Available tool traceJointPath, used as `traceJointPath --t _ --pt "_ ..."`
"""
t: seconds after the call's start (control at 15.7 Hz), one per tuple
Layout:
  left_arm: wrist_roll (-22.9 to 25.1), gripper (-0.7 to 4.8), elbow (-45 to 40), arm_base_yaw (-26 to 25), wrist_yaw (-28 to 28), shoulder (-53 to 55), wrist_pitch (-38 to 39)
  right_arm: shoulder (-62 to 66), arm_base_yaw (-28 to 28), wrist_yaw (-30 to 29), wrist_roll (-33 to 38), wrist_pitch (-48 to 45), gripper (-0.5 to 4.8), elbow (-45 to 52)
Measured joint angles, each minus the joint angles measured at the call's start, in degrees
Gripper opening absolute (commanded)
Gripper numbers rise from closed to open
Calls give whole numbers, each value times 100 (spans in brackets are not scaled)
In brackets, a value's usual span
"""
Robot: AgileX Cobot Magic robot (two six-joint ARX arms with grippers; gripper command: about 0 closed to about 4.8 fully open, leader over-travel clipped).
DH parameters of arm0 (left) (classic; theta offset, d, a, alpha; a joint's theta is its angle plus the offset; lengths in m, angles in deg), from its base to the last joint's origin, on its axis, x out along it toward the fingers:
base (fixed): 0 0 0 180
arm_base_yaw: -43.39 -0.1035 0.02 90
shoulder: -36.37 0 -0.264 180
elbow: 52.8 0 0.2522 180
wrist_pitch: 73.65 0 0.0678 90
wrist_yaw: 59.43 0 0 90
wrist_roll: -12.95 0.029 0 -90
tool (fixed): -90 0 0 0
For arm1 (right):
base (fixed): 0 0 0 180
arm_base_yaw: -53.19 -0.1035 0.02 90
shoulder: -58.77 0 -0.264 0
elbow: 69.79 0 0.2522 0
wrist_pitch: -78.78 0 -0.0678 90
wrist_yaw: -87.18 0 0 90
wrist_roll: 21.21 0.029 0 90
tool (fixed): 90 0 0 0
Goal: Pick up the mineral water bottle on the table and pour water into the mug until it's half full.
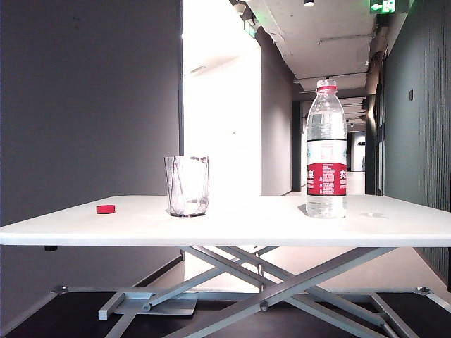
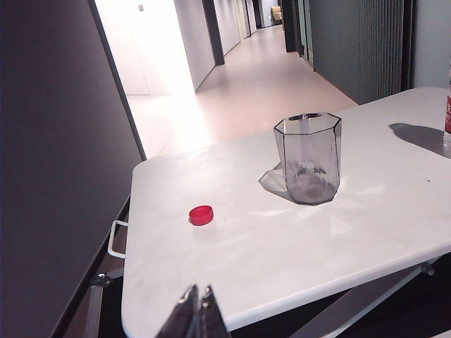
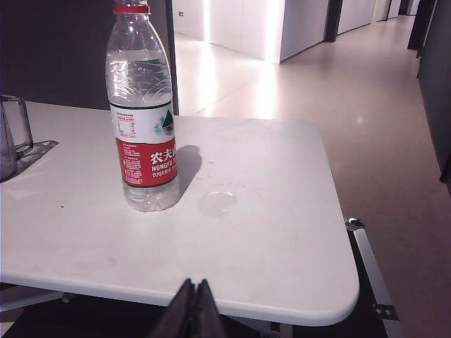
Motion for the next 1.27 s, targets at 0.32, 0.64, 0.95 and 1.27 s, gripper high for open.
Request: traceJointPath --t 0.32,0.64,0.95,1.27 --pt "0 -4 0 0 0 0 0 0 0 -2 -2 0 -8 0" --pt "0 -4 0 0 0 0 0 0 0 -20 7 -4 -8 0" --pt "0 -4 0 0 0 0 0 15 -35 -1113 389 -734 -9 -63" --pt "0 -4 0 0 0 0 0 1307 -48 -1110 470 -778 60 -890"
